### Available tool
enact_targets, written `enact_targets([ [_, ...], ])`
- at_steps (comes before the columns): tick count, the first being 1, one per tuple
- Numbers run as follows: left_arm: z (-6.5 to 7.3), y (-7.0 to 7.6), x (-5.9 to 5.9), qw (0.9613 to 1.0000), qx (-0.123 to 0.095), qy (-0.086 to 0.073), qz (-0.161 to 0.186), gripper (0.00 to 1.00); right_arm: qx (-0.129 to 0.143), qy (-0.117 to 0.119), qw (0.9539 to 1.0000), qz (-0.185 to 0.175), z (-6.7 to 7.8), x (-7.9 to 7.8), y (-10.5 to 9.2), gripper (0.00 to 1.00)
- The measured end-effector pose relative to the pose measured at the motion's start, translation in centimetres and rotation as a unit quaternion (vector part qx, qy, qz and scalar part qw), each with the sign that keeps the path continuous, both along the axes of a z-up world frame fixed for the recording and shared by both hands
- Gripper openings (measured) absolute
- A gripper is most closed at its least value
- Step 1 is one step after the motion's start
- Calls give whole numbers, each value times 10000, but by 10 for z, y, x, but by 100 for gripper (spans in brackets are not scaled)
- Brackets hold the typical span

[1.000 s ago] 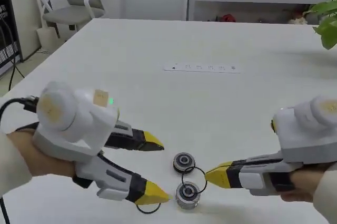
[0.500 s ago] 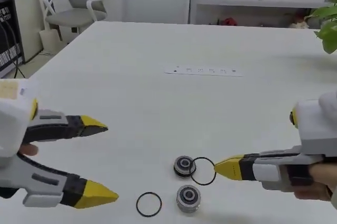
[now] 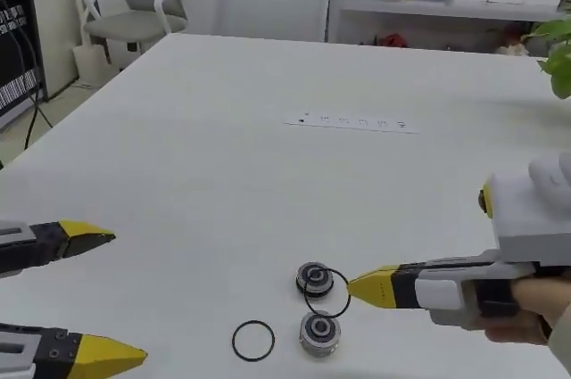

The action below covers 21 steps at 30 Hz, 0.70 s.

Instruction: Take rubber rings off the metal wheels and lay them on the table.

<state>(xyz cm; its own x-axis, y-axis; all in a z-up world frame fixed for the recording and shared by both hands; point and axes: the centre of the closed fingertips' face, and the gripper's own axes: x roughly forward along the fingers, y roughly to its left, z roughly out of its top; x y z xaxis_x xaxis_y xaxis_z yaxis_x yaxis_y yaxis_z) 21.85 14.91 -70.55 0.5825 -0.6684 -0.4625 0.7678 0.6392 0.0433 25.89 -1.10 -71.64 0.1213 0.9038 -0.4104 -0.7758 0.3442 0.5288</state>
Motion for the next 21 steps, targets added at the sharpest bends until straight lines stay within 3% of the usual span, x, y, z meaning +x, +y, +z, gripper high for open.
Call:
enact_targets([
  [3,-4,3,-2,10000,97,-6,12,78,29,22,9999,124,3,-6,8,0],
  [7,-4,3,-4,10000,73,-4,52,78,-26,37,9995,323,3,-14,18,0],
  [21,-6,10,-11,9999,72,-83,113,78,-375,251,9964,721,-20,-30,42,0],
])
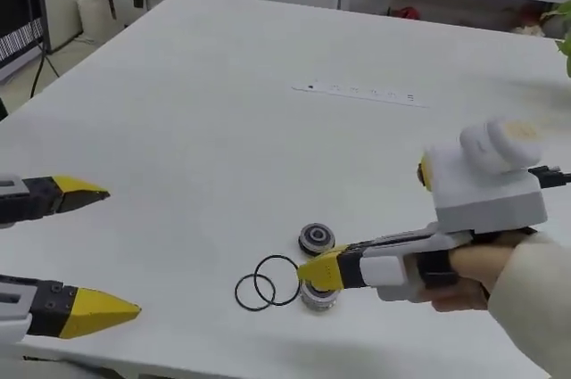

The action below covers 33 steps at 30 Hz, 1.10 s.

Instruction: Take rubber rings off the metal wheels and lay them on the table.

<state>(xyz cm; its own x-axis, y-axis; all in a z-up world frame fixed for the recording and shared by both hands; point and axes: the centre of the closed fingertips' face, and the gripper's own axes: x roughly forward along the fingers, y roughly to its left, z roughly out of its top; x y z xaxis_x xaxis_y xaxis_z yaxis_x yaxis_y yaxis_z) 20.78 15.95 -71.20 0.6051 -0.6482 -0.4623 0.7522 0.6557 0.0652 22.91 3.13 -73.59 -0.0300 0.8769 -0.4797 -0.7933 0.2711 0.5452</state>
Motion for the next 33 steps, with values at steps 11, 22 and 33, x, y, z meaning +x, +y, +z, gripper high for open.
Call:
enact_targets([
  [11,4,5,-7,9999,-114,-65,87,75,-388,23,9992,105,-26,-3,15,0],
  [22,15,4,-9,9997,-124,-213,65,77,-827,-109,9965,54,-52,0,15,0],
  [33,21,2,-12,9996,-78,-271,34,77,-1189,-645,9905,227,-59,3,9,2],
])
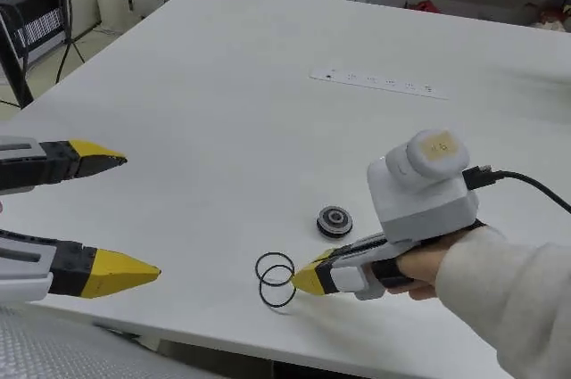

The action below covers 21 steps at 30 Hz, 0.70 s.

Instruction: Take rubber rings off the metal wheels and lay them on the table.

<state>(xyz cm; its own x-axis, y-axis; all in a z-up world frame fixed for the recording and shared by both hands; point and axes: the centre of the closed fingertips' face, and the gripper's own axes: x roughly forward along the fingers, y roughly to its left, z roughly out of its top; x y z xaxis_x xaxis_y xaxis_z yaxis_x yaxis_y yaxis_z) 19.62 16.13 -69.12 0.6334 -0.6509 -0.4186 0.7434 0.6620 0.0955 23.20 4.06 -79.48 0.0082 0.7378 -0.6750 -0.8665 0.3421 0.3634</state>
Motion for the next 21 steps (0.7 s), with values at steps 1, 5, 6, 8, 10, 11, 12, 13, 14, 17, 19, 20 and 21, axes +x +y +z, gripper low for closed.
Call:
enact_targets([
  [1,1,0,0,10000,12,-12,-4,77,-17,-26,10000,7,0,0,0,2],
  [5,3,0,-1,10000,18,-27,-3,77,-28,-98,9999,-1,3,2,-3,2],
  [6,4,0,-1,10000,20,-32,-1,77,-24,-102,9999,-9,4,3,-4,3],
  [8,4,0,-1,10000,21,-25,-6,78,-16,-99,9999,-26,6,3,-5,3],
  [10,4,0,-1,10000,37,-25,-30,78,-20,-130,9999,-46,8,5,-7,4],
  [11,4,0,-1,10000,43,-28,-38,78,-19,-144,9999,-46,9,5,-8,4],
  [12,4,0,-1,10000,43,-31,-48,78,-13,-153,9999,-51,10,6,-9,4],
  [13,4,0,0,10000,41,-35,-58,78,5,-168,9998,-68,12,7,-10,4],
  [14,4,-1,0,10000,37,-40,-68,78,23,-176,9998,-82,13,8,-11,4],
  [17,6,-1,1,9999,53,-51,-101,78,63,-217,9997,-130,19,10,-16,5],
  [19,7,-1,3,9999,45,-57,-115,78,83,-246,9995,-171,22,13,-20,5],
  [20,7,-1,4,9999,34,-59,-124,78,89,-256,9995,-189,24,14,-22,5],
  [21,8,-2,4,9999,26,-59,-133,78,95,-282,9993,-212,25,16,-24,6],
])
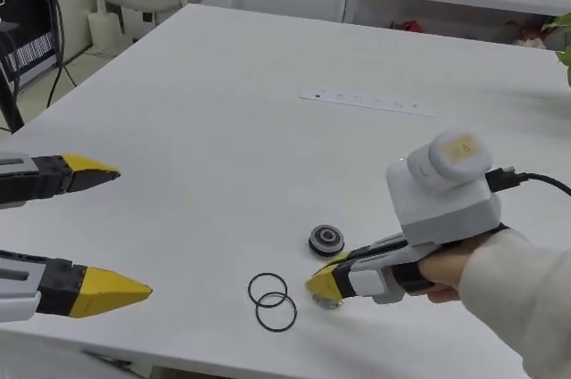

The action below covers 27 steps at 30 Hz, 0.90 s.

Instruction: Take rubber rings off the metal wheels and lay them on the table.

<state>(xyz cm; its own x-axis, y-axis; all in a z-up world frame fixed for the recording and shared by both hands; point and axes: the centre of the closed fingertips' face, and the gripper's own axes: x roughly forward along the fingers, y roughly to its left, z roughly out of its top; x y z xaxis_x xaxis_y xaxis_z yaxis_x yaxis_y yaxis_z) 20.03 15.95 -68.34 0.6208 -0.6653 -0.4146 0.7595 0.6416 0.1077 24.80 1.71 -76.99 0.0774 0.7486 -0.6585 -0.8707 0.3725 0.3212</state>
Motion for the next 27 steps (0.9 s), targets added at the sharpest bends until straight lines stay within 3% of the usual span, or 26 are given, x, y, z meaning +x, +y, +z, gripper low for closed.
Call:
enact_targets([
  [10,9,-7,13,9998,95,-33,-153,78,237,-165,9986,-449,20,27,-21,9],
  [16,17,-15,26,9996,96,-83,-267,78,187,-406,9972,-594,26,40,-36,11],
  [22,35,-28,44,9990,-81,-218,-394,79,293,-469,9951,-814,31,52,-47,13],
  [27,47,-38,58,9980,35,-292,-568,79,404,-490,9936,-938,37,61,-49,17],
])
